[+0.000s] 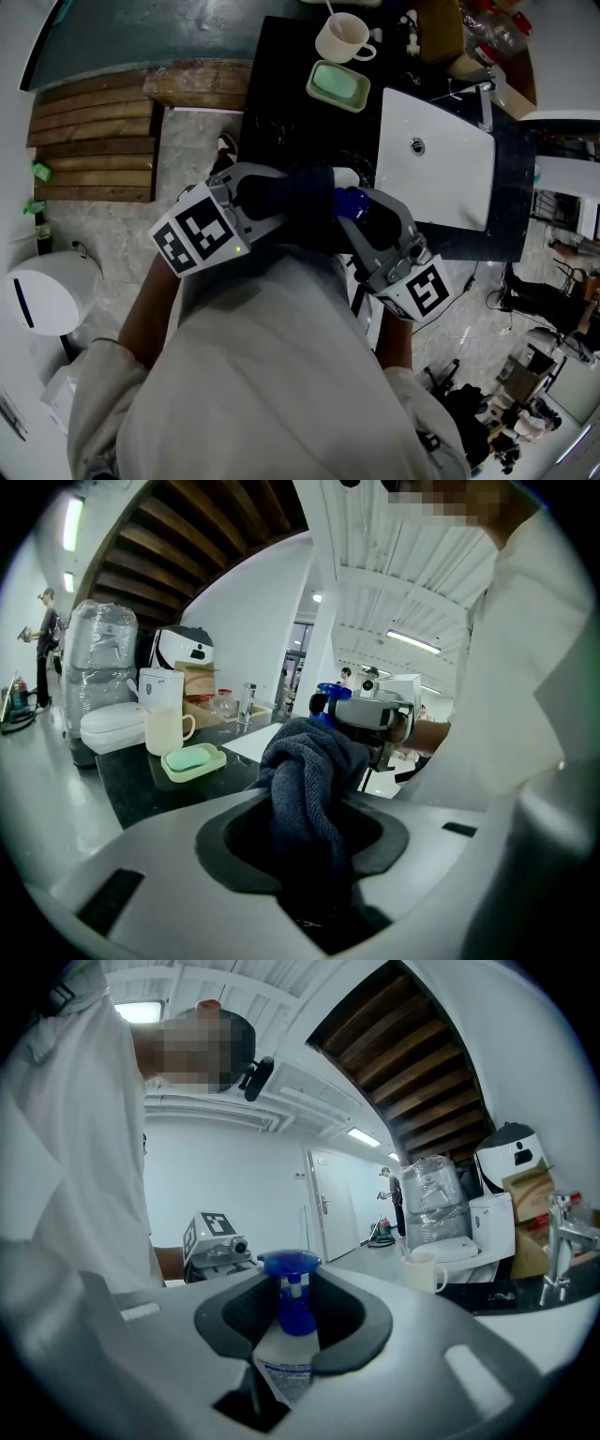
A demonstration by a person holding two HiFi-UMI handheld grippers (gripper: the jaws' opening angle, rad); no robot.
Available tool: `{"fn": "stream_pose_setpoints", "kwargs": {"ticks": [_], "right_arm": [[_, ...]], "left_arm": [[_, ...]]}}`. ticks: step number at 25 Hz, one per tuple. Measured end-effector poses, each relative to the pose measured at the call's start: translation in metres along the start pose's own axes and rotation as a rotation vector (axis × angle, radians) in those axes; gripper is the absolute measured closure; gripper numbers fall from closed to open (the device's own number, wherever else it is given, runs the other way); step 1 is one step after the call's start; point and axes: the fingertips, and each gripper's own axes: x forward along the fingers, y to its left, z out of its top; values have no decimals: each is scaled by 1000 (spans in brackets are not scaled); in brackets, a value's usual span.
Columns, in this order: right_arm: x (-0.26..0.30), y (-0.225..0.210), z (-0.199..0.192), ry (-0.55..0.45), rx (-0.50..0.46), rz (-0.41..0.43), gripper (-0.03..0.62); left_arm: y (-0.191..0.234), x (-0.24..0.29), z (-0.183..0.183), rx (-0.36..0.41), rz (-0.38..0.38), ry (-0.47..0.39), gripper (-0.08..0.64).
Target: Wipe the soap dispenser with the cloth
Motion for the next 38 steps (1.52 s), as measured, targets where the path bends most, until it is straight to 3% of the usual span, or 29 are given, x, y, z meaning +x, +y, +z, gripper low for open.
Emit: {"fn": "stream_pose_setpoints", "kwargs": {"ticks": [23,27,34,38], "right_arm": [[3,1,3,-5,-22,12,509],[3,2,1,3,-16,17,509],[1,0,-1,16,-7,-2,509],[1,1,-1,16,-10,-1,509]], "left_arm": [[16,-9,34,-30,21,-129,414],[34,-3,38,-28,74,-117,414],[37,7,52,37,104,-92,414],[39,10,55,21,100,-102,414]]}}
